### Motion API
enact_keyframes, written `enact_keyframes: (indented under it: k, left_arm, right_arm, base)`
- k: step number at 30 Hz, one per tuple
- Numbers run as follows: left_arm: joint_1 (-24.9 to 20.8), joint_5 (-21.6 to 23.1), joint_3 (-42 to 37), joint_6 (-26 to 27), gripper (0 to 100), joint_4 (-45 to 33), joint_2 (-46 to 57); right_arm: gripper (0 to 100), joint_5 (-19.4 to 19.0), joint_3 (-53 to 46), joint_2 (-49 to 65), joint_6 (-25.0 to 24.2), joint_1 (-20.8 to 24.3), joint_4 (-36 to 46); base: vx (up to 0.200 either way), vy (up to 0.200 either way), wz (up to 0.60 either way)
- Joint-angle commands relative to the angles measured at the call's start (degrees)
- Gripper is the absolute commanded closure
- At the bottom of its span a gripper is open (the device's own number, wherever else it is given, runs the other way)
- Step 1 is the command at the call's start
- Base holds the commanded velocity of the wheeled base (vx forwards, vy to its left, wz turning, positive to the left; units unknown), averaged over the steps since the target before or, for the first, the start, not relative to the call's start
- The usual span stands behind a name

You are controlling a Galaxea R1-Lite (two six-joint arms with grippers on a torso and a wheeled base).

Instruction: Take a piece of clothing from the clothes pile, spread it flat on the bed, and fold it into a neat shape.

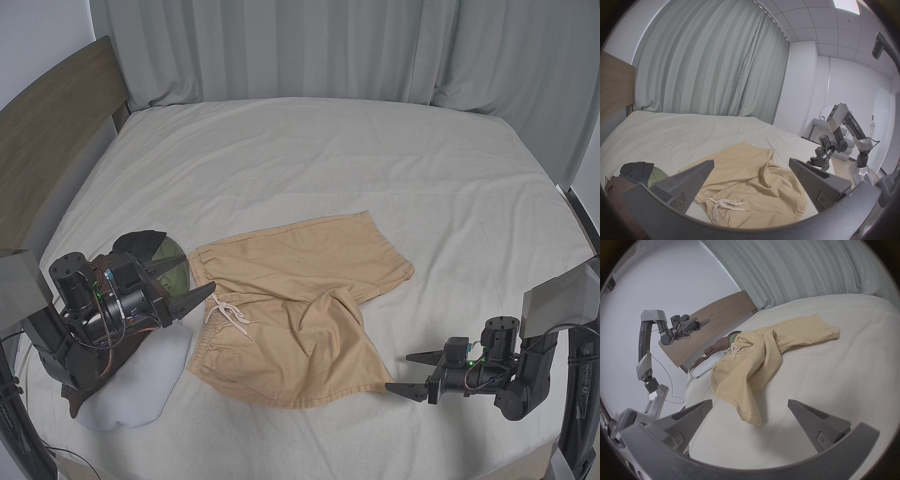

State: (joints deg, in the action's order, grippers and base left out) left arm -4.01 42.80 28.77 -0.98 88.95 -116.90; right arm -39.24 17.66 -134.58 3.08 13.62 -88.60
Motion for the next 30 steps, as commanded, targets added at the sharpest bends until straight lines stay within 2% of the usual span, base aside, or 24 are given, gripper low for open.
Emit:
enact_keyframes:
  k: [1,6,16,21,30]
  left_arm:
    - [-0.38,0.00,-0.12,0.10,0,0.08,-0.09]
    - [-0.38,0.00,-0.21,0.18,0,0.08,-0.09]
    - [-0.38,0.00,0.15,0.18,0,0.08,-0.53]
    - [-0.47,0.00,0.15,0.01,0,0.08,-0.70]
    - [-0.47,0.09,0.23,-0.08,0,0.08,-0.70]
  right_arm:
    - [0,-1.28,-0.09,-1.56,0.87,-0.52,0.10]
    - [0,-3.03,0.09,-2.35,1.75,-0.87,0.18]
    - [0,-3.91,0.70,-5.25,3.07,-0.87,0.27]
    - [0,-6.11,4.66,-8.59,4.74,-1.22,0.36]
    - [0,-6.02,7.74,-12.90,5.62,-0.61,1.68]
  base:
    - [0.000,0.000,0.00]
    - [0.000,0.000,0.00]
    - [0.000,0.000,0.00]
    - [0.000,0.000,0.00]
    - [0.000,0.000,0.00]
